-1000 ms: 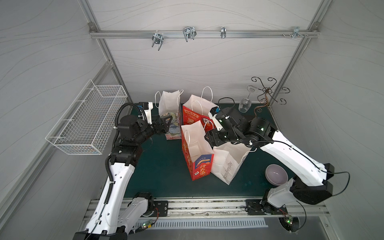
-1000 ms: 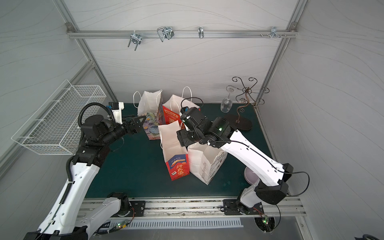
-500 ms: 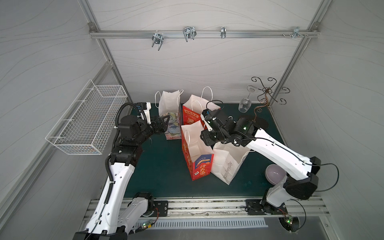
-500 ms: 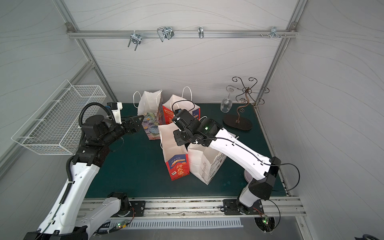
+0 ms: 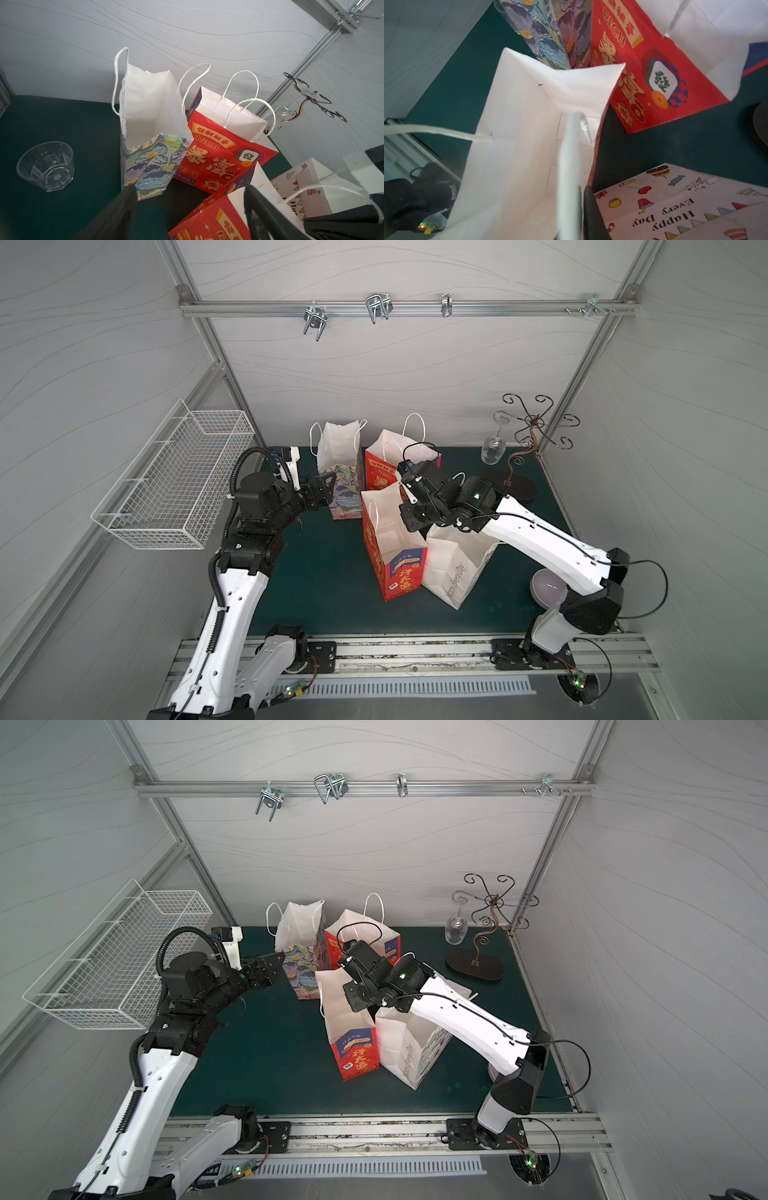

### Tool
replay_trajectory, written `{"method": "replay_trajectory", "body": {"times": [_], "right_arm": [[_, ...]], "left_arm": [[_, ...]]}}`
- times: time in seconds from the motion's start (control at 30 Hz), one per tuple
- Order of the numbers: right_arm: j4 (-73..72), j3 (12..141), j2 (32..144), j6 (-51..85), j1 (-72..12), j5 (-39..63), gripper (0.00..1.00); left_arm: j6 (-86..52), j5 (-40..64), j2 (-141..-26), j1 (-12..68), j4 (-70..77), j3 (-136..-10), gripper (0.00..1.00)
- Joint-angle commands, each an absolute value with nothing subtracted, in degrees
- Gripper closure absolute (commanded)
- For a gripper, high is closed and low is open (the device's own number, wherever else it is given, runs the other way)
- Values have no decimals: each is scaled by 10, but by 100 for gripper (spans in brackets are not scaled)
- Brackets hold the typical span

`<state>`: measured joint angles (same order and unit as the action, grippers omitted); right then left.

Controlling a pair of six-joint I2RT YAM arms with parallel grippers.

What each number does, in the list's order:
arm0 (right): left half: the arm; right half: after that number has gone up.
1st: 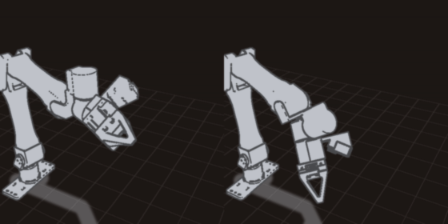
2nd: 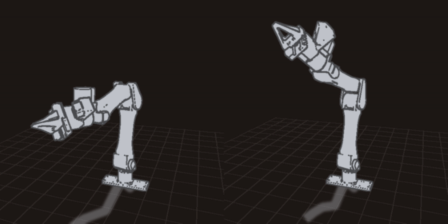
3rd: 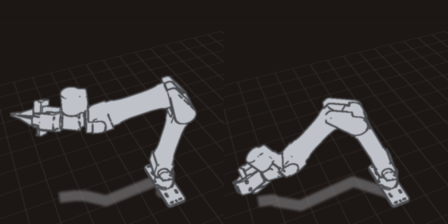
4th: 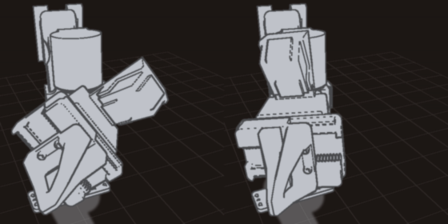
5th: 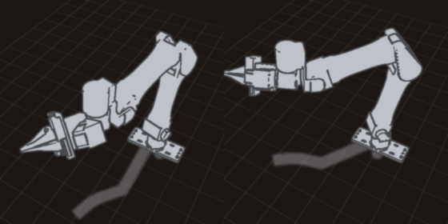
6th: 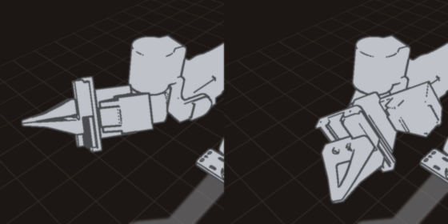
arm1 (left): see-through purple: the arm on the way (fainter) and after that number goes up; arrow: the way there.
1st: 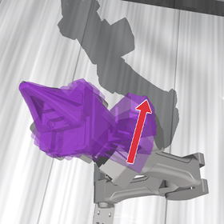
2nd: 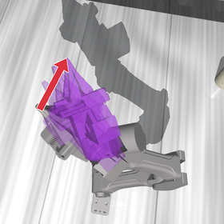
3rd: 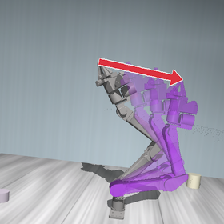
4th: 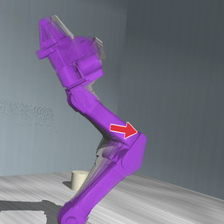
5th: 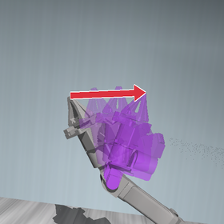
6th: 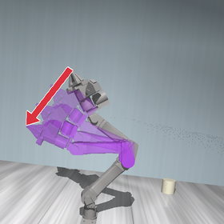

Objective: Put away the paper bag
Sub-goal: Adjust the paper bag at the center of the board.

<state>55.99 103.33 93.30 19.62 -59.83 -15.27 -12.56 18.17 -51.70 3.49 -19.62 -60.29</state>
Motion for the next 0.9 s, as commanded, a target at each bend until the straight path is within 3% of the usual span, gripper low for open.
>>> {"method": "replay_trajectory", "body": {"times": [0.0, 0.2, 0.37, 0.6, 0.87], "right_arm": [[527, 1031, 935, 140, -597, -99, 97], [489, 1041, 948, 80, -576, 34, 99], [498, 1069, 977, 42, -563, 102, 97], [492, 1081, 993, 37, -554, 106, 89], [492, 1085, 994, 38, -554, 98, 90]], "left_arm": [[-81, 170, -488, 37, -227, -623, 16], [32, 179, -438, 37, -313, -636, 13], [205, 263, -408, 37, -440, -683, 11], [397, 298, -406, 38, -623, -764, 9], [392, 285, -425, 37, -649, -790, 9]]}}
